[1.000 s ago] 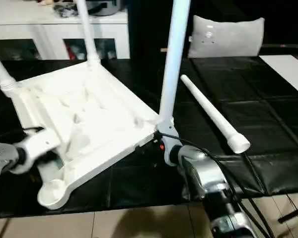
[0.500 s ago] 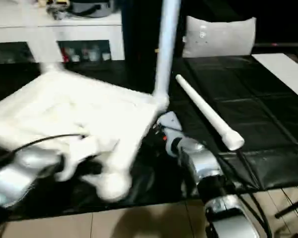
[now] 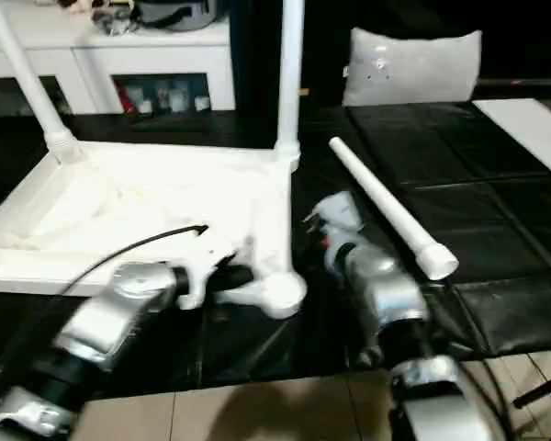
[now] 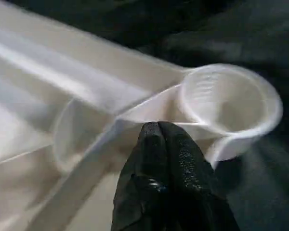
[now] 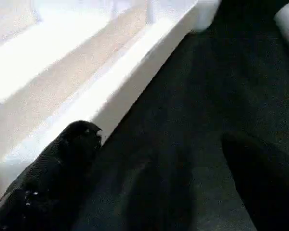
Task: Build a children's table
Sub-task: Rotate table base
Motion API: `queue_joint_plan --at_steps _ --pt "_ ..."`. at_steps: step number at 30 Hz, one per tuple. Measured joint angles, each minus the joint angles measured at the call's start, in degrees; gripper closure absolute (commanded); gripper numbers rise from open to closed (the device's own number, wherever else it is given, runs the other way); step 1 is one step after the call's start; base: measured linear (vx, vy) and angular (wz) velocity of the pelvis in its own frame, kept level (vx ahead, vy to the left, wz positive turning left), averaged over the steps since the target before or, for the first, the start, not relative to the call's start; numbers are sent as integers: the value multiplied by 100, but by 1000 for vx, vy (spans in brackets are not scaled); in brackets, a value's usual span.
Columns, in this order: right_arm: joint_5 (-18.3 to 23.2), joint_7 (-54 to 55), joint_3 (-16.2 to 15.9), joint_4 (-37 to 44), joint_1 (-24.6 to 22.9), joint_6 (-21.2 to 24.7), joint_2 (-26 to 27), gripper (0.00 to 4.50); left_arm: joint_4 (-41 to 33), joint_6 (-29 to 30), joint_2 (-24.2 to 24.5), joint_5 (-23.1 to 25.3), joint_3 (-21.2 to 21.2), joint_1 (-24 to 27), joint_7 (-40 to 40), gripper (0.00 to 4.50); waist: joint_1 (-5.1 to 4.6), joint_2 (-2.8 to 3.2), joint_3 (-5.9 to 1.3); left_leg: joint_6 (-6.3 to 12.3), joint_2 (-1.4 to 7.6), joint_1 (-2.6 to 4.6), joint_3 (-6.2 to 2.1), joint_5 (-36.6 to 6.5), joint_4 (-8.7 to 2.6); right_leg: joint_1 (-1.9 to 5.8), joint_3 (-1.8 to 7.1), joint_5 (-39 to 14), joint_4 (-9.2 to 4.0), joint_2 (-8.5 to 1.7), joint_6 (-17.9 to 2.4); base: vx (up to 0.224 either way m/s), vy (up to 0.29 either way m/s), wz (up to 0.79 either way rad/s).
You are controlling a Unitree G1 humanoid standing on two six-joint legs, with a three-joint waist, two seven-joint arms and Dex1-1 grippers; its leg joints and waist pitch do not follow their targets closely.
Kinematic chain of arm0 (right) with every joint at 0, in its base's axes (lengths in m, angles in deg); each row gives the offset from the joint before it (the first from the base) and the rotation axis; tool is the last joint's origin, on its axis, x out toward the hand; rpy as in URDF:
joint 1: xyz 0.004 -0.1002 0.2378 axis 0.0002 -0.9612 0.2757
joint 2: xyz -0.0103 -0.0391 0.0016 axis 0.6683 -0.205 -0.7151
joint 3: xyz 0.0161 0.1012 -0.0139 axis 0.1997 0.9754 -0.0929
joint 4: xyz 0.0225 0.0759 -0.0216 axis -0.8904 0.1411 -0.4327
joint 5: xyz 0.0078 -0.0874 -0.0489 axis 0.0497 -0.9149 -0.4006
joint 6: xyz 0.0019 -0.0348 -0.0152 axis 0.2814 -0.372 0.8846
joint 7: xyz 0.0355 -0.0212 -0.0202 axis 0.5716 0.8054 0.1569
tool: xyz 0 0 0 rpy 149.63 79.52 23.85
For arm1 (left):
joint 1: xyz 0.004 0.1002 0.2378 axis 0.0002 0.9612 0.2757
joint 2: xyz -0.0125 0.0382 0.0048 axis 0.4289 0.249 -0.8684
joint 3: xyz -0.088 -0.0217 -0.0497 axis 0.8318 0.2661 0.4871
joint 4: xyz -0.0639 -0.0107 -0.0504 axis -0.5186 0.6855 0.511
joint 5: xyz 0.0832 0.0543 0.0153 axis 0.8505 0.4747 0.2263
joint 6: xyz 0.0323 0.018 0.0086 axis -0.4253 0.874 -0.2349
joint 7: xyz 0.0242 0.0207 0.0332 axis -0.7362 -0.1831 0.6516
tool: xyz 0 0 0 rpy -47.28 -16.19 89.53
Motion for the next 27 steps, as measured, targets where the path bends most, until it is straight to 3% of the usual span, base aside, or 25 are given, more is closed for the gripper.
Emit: queue_joint_plan --at_steps 5,13,24,25,27 --pt "-132 159 134 -38 436 346 -422 0 -432 -14 575 -25 -36 153 -357 385 32 4 -2 23 14 0 0 14 -1 -7 -6 -8 11 12 -8 0 0 0" --pt "-233 212 259 -1442 1207 1093 -992 0 -912 309 992 -84 122 349 -518 319 30 -15 9 -6 12 3 7 -3 13 -4 -1 -4 15 8 -15 0 0 0" --pt "-341 356 411 -3101 1876 867 -1372 0 -1128 540 1109 -157 138 421 -477 244 28 -75 46 -6 14 1 26 -3 28 -12 3 -4 35 6 -15 0 0 0" --pt "-342 330 411 -3185 1878 870 -1374 28 -1136 556 1112 -158 138 421 -466 234 28 -76 47 -5 14 1 31 -3 29 -12 2 -5 37 6 -15 0 0 0" --pt "-340 253 415 -3371 1882 879 -1375 35 -1201 598 1124 -159 138 451 -460 223 29 -78 48 -1 15 1 35 0 31 -12 3 -5 38 6 -15 0 0 0"
